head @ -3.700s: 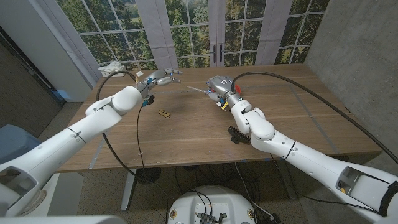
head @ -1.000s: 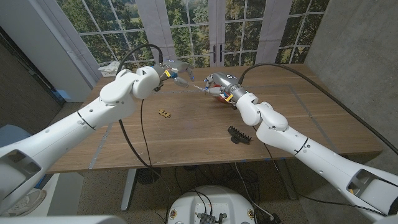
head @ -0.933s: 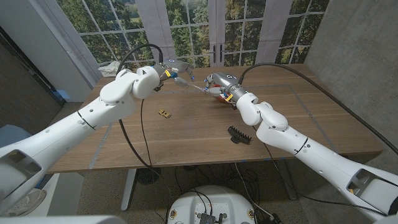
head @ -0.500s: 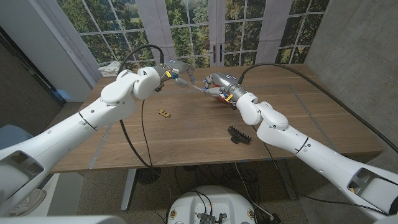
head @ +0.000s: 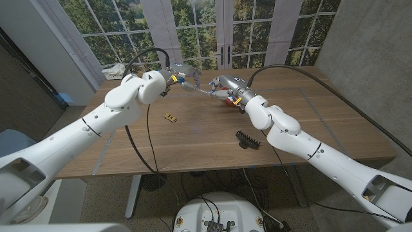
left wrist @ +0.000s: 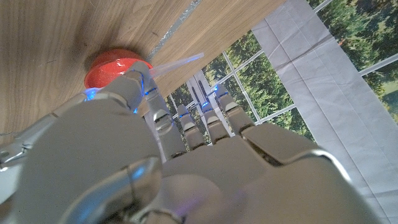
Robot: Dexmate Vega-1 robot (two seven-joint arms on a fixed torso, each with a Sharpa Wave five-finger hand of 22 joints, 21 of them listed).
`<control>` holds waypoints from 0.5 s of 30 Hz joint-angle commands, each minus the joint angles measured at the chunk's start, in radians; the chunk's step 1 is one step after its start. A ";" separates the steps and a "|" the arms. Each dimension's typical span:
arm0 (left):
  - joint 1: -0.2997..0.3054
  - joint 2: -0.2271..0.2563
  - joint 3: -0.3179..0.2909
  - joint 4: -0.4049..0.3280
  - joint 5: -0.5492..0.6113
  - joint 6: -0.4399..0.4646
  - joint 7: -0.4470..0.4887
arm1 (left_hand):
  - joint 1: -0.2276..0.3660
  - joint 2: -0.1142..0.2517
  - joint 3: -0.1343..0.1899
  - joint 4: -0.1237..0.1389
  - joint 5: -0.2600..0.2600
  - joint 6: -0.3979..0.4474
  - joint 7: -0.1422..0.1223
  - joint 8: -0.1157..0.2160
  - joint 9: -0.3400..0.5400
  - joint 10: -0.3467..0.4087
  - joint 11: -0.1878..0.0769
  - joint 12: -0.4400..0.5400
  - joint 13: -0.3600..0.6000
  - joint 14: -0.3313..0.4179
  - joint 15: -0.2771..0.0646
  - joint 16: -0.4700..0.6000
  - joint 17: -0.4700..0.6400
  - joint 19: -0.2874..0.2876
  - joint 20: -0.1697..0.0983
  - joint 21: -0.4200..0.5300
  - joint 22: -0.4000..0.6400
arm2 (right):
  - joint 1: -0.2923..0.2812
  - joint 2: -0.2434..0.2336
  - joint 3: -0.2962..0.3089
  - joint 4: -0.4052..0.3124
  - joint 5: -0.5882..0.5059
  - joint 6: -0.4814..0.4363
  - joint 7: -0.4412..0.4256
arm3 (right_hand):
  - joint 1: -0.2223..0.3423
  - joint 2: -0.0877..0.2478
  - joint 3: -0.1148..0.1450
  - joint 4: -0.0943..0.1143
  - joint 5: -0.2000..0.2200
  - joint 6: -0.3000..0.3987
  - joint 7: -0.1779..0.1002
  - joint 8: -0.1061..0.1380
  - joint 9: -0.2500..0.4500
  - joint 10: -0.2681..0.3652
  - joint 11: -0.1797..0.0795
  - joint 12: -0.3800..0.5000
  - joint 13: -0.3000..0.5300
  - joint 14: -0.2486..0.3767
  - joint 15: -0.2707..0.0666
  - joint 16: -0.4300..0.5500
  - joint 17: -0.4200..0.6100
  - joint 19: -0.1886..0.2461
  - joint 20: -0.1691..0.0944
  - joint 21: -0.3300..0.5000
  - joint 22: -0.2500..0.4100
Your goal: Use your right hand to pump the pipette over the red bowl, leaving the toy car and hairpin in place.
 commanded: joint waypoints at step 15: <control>0.047 -0.011 -0.022 -0.016 0.006 0.016 0.075 | 0.040 0.037 -0.038 -0.001 0.000 0.068 0.035 0.003 0.012 0.061 -0.003 0.003 0.003 0.057 -0.100 0.015 0.002 0.033 -0.007 0.011 0.005 | -0.023 -0.021 0.013 -0.030 0.006 -0.004 -0.005 | -0.004 0.003 -0.002 -0.001 0.000 -0.017 -0.003 -0.003 0.005 0.003 0.009 -0.006 0.005 -0.003 -0.162 -0.014 -0.001 -0.003 -0.013 0.009 0.003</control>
